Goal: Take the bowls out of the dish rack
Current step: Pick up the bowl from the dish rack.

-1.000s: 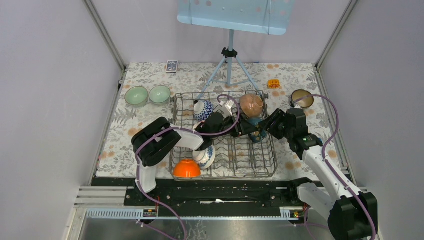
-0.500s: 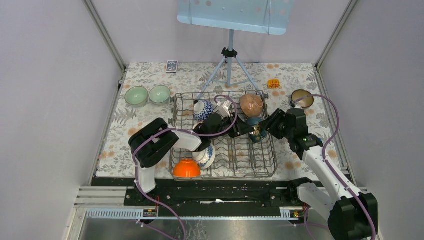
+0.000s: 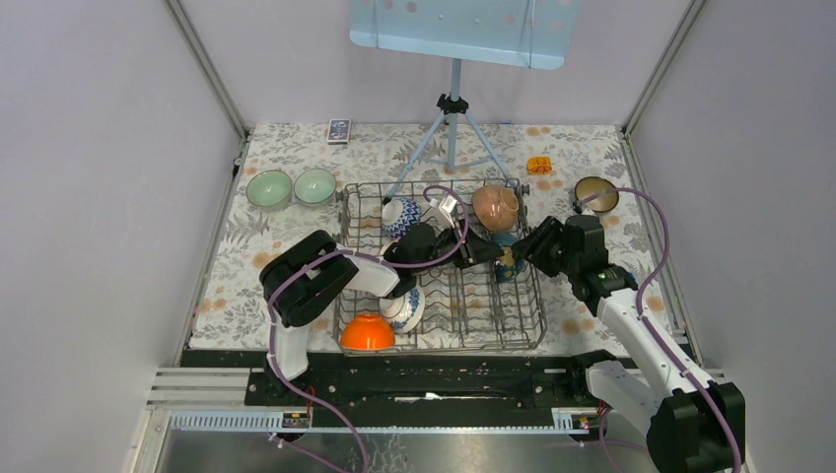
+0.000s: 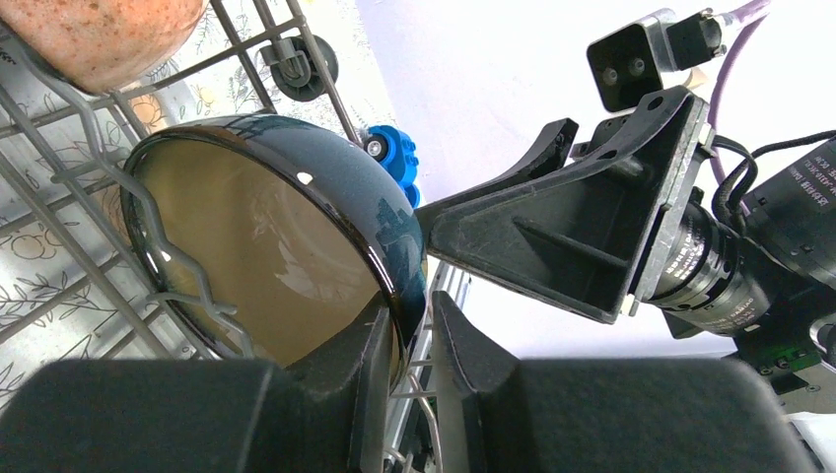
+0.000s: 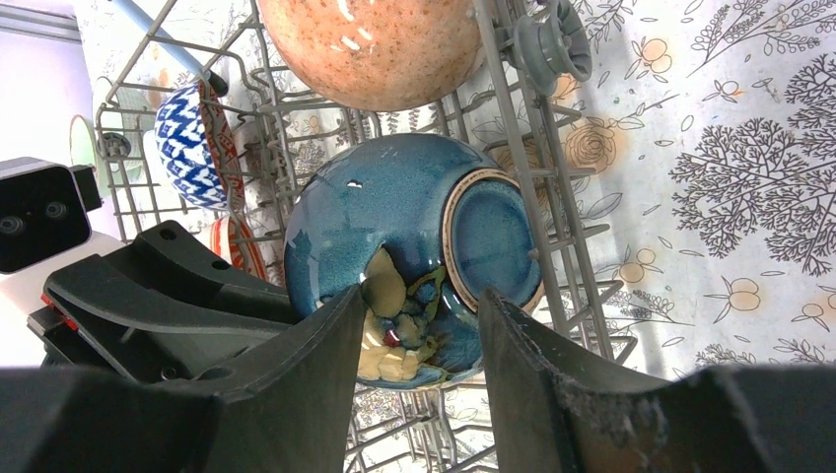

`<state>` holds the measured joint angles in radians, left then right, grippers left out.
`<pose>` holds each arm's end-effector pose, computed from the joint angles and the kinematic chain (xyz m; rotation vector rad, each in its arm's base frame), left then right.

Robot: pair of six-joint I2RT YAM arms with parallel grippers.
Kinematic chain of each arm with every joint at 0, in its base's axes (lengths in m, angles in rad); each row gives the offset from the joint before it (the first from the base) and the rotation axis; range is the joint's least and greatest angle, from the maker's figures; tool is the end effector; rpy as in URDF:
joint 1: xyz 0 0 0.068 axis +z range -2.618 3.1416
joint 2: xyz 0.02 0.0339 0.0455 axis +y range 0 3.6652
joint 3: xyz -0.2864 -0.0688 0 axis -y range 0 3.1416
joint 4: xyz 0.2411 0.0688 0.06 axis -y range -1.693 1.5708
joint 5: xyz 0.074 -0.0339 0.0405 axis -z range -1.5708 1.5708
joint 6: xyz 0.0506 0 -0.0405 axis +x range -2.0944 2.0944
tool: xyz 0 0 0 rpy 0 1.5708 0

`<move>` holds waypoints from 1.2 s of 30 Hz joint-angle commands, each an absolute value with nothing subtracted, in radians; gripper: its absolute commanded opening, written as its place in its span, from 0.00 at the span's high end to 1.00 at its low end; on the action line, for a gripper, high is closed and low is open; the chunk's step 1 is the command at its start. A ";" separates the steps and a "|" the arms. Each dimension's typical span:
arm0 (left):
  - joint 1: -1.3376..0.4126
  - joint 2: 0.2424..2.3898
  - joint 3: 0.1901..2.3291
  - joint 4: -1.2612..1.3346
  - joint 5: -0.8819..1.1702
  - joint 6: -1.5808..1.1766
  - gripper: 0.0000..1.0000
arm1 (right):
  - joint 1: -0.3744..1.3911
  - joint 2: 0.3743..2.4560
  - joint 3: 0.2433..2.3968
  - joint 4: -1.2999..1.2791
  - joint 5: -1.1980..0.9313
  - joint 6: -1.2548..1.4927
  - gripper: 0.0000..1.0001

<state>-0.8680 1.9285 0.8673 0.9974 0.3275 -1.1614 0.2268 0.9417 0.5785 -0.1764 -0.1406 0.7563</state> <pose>0.2538 -0.3248 0.1928 0.0140 1.9770 -1.7271 0.1978 0.0529 0.2517 0.4888 2.1372 0.7220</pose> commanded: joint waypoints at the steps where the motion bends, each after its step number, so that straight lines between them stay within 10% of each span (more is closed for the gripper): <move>1: -0.869 1.936 0.935 1.172 0.385 -1.184 0.76 | 0.228 0.927 0.583 -0.170 -0.174 0.760 0.47; 6: -0.873 1.958 0.949 1.195 0.410 -1.203 0.77 | 0.229 0.933 0.578 -0.163 -0.184 0.765 0.47; 12: -0.876 1.950 0.954 1.200 0.413 -1.198 1.00 | 0.228 0.920 0.596 -0.187 -0.180 0.751 0.46; 22: -0.873 1.904 0.958 1.171 0.414 -1.186 1.00 | 0.228 0.857 0.696 -0.320 -0.133 0.698 0.11; 36: -0.870 1.806 0.980 1.085 0.416 -1.142 1.00 | 0.229 0.772 0.841 -0.433 -0.090 0.669 0.06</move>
<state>-0.8814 1.8977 0.9161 0.9779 0.4007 -1.1683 0.2226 0.8070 0.7658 -0.4061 -0.1207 0.6975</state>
